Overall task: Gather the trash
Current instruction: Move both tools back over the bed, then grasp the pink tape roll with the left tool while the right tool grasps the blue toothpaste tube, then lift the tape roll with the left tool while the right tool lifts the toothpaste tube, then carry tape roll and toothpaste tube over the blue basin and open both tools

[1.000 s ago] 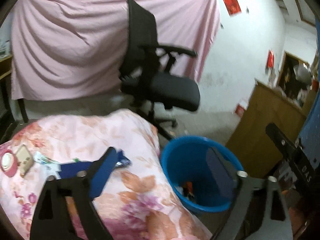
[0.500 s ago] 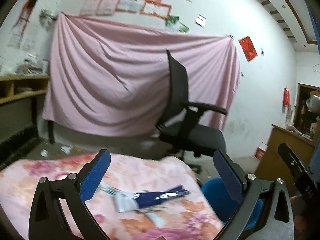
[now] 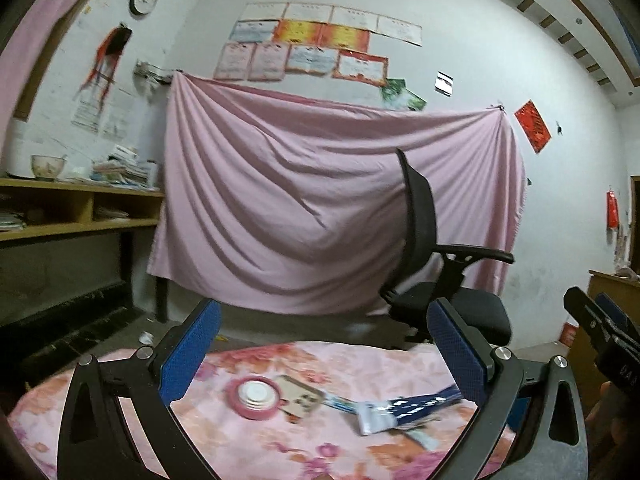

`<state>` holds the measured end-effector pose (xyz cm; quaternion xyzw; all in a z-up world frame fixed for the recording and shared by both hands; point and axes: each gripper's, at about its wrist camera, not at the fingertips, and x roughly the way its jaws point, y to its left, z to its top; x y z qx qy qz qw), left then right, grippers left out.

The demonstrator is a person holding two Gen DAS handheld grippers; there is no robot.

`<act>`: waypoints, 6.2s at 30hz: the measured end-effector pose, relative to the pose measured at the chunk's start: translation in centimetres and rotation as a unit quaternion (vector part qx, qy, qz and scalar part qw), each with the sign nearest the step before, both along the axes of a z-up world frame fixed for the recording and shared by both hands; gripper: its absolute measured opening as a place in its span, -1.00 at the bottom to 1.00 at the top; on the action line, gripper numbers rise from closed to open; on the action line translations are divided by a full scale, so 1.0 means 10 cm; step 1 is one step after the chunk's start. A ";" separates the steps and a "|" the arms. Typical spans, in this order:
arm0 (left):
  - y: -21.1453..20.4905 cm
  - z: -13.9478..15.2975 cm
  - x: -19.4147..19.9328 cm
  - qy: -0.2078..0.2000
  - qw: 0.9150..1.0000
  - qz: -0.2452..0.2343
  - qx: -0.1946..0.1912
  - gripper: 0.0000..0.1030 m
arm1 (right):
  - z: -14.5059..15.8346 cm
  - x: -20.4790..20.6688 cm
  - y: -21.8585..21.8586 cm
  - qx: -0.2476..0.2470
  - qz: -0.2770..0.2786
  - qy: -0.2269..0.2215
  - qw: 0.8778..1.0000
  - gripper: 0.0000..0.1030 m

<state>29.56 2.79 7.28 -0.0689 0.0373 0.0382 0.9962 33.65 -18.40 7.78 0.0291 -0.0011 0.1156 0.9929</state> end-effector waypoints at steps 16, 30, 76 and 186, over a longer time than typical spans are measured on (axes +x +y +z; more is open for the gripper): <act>0.53 -0.41 -0.10 0.027 0.998 0.053 0.004 0.96 | -0.35 0.27 0.64 -0.080 0.054 0.076 0.992 1.00; 0.72 -0.74 0.68 0.191 0.981 -0.022 -0.026 0.96 | -0.71 0.85 0.65 -0.070 0.032 0.227 0.971 1.00; 0.80 -1.03 1.21 0.281 0.954 -0.074 -0.070 0.05 | -1.12 1.33 0.48 -0.052 0.072 0.390 0.917 -0.33; -2.57 -0.64 1.85 0.309 0.908 -0.281 -0.037 0.05 | -1.04 0.67 -2.04 0.234 -0.140 0.284 0.919 -0.09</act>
